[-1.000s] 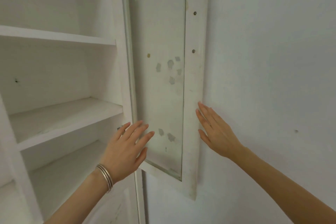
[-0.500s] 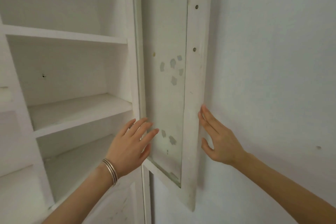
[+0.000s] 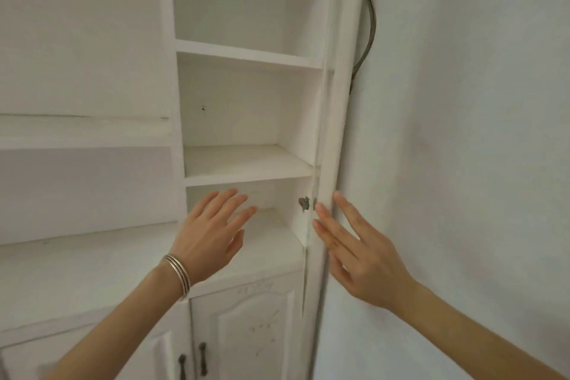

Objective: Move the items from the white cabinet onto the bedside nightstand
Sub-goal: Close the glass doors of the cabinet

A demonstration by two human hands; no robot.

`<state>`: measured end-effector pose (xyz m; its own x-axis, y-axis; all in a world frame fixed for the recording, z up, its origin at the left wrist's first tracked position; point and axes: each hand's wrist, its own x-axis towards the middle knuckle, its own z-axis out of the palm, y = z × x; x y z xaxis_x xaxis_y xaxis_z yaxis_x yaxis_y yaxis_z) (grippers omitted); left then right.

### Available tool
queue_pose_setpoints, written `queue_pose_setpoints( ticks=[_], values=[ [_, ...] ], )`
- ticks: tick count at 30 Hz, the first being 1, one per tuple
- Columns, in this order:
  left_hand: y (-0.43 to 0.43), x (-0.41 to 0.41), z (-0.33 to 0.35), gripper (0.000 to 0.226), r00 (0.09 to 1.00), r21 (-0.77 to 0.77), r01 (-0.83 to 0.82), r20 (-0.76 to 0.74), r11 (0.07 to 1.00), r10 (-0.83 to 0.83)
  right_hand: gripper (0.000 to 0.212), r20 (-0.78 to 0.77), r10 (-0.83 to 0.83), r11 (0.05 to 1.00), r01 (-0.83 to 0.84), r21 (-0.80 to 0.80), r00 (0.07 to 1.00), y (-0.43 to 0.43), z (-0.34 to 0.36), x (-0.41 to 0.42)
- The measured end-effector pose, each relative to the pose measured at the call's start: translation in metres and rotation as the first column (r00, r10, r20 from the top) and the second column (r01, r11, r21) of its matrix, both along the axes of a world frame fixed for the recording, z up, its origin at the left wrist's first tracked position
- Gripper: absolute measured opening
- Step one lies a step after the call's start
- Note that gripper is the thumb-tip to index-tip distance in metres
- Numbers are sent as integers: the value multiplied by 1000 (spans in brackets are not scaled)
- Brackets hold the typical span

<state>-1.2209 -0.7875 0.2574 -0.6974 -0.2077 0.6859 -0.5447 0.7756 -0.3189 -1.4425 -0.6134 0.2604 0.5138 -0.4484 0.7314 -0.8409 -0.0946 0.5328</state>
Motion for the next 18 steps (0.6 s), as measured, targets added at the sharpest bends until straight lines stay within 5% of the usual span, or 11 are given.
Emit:
queue_pose_setpoints(
  ticks=[11, 18],
  values=[
    [-71, 113, 13, 43, 968, 9, -249, 15, 969, 249, 39, -157, 8, 1000, -11, -18, 988, -126, -2, 76],
    [-142, 142, 39, 46, 956, -3, -293, -34, 956, 293, 30, -249, 182, 978, -148, 150, 951, -213, -3, 113]
  ],
)
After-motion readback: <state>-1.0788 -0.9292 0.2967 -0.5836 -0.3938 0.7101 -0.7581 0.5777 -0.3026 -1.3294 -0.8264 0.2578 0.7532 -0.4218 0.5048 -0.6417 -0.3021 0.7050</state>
